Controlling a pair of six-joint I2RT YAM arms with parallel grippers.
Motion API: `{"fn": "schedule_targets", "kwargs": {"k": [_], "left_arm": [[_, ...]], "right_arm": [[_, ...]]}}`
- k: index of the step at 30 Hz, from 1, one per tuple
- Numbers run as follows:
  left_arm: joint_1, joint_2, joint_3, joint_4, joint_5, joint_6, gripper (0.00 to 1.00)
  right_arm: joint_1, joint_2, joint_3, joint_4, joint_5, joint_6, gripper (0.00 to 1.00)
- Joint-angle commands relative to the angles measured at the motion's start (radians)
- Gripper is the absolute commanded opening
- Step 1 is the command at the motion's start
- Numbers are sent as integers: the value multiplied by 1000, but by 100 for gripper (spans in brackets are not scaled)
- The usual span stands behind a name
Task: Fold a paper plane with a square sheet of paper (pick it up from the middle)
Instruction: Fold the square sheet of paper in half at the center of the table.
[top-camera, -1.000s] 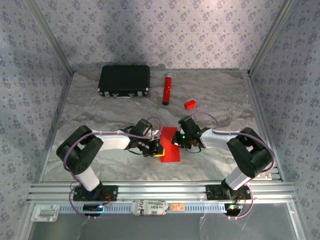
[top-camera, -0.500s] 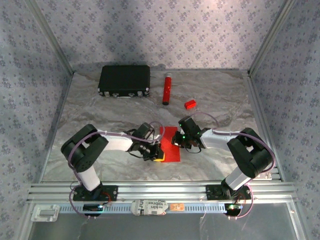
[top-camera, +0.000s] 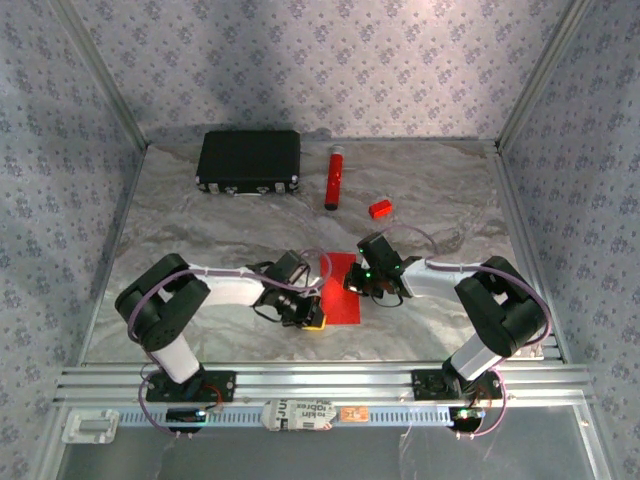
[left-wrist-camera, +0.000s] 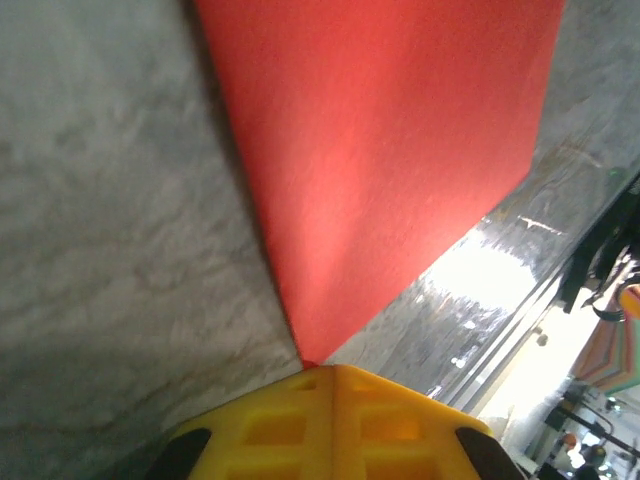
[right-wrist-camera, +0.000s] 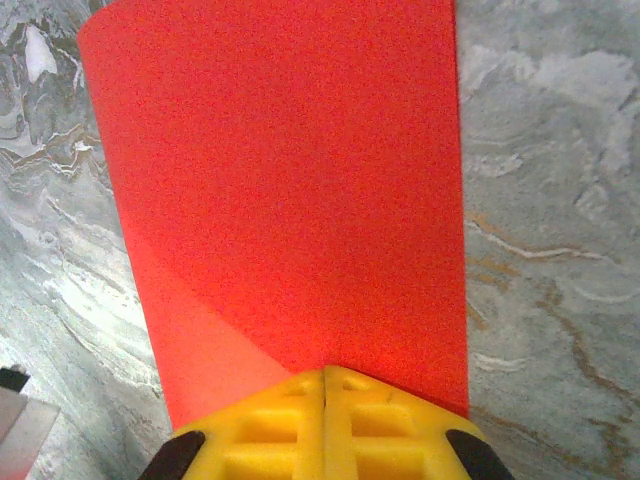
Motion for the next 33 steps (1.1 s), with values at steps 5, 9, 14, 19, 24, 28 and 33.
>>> {"fn": "schedule_targets", "kwargs": {"k": [5, 9, 14, 19, 24, 28, 33], "left_arm": [[-10, -123, 58, -172, -142, 19, 1], [49, -126, 90, -95, -98, -23, 2], [104, -17, 199, -33, -28, -43, 2], [117, 93, 274, -50, -13, -20, 2], [117, 152, 243, -42, -7, -9, 2], [118, 171, 193, -23, -24, -8, 2], [118, 156, 179, -15, -41, -24, 2]], "right_arm": [[-1, 30, -25, -153, 59, -6, 0], [-2, 32, -14, -164, 60, -11, 0], [-3, 34, -10, -166, 59, -16, 0], [-5, 34, -8, -168, 58, -18, 0], [-6, 28, -16, -170, 62, -14, 0], [-4, 18, -21, -170, 66, -14, 0], [-7, 16, -10, -177, 60, -40, 0]]}}
